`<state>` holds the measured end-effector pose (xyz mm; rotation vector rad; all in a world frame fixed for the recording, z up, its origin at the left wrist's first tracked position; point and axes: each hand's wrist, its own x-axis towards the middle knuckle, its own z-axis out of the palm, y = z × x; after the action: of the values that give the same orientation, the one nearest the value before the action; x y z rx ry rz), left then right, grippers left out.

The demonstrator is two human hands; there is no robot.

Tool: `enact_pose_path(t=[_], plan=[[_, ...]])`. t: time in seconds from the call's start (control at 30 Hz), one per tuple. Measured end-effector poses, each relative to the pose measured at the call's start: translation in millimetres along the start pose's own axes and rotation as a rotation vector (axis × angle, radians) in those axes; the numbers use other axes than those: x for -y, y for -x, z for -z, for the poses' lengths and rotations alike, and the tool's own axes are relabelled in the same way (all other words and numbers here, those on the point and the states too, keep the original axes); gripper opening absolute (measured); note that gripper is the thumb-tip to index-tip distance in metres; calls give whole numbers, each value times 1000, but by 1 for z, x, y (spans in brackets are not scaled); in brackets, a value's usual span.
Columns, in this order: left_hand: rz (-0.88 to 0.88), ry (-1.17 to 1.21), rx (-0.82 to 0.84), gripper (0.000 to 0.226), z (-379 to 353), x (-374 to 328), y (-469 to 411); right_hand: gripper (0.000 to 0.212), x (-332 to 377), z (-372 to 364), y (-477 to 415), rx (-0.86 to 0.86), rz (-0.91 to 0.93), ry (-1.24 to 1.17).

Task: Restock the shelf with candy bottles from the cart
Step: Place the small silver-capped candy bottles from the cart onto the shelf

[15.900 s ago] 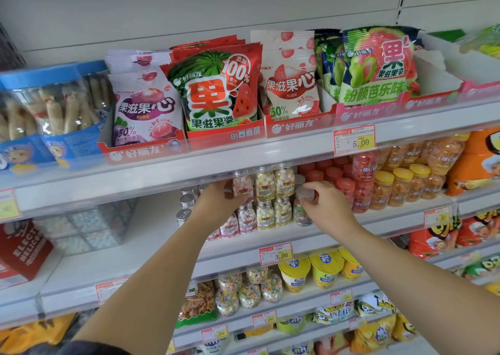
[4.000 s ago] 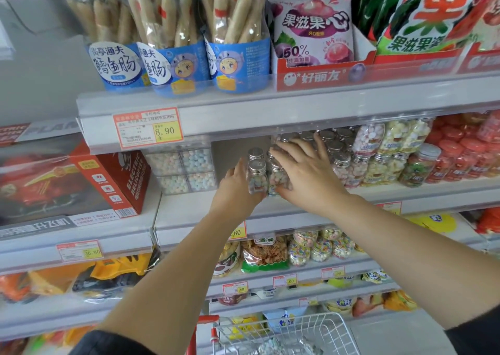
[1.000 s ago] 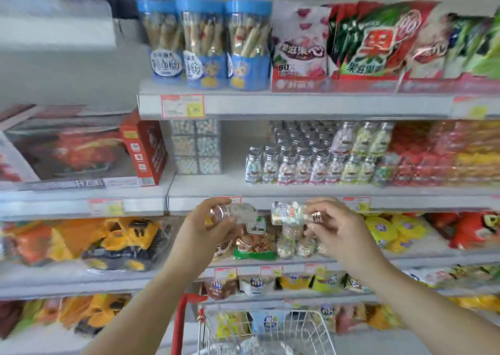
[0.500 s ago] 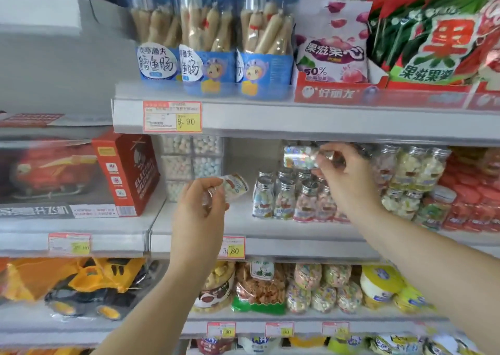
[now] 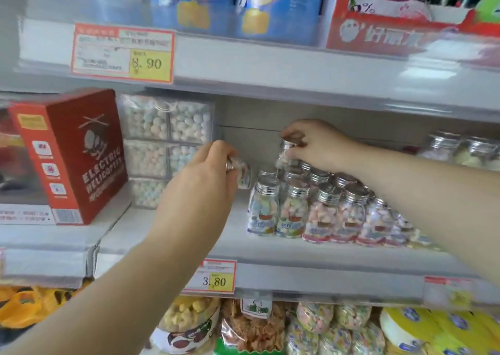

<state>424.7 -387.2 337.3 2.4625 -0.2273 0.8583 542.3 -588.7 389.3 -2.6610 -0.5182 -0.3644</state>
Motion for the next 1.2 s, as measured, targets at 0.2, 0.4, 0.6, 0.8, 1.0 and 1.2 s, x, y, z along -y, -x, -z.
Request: enact_pose_path(t=[0.2, 0.4, 0.6, 0.8, 1.0, 1.2], plan=[[-122, -354, 93, 45, -9, 7, -36, 32, 6, -3, -5, 145, 17, 61], [-132, -540, 232, 62, -7, -23, -60, 25, 2, -3, -4, 187, -23, -62], [-128, -488, 309, 59, -24, -27, -94, 25, -8, -8, 1, 130, -24, -106], [-71, -338, 425, 39, -45, -12, -103, 28, -9, -3, 5, 137, -5, -88], [-3, -119, 442, 52, -52, -3, -95, 29, -10, -5, 7, 126, -6, -63], [69, 226, 520, 50, -66, 13, -88, 29, -11, -4, 10, 119, -11, -9]])
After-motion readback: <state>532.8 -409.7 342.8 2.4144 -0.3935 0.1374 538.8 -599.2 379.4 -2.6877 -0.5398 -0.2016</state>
